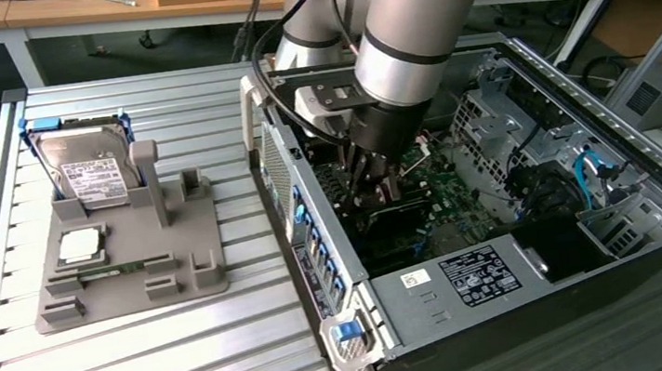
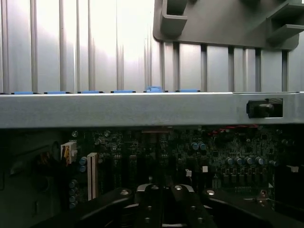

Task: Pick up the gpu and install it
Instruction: 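Press down on the gpu until it lock into place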

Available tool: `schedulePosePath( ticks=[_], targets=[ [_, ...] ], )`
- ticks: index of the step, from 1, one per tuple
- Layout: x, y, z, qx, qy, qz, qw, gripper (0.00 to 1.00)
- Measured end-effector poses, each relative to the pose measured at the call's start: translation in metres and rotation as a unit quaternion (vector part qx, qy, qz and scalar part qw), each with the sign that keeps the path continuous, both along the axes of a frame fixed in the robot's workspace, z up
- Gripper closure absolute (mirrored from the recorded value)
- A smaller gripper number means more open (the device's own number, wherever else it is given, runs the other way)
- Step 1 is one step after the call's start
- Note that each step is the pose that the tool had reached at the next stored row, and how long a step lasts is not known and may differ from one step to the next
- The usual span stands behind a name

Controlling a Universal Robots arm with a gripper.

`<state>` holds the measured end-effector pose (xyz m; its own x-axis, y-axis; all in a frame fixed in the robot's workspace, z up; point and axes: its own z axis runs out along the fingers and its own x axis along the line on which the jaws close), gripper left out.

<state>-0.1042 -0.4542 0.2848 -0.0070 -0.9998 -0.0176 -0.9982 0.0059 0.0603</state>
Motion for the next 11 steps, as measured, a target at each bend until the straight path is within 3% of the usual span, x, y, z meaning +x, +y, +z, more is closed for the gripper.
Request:
schedulePosePath(
  ticks=[11],
  targets=[
    [0.0030, -0.0015, -0.0103, -0.0002, 0.0033, 0.000, 1.0000, 0.89]
  ],
)
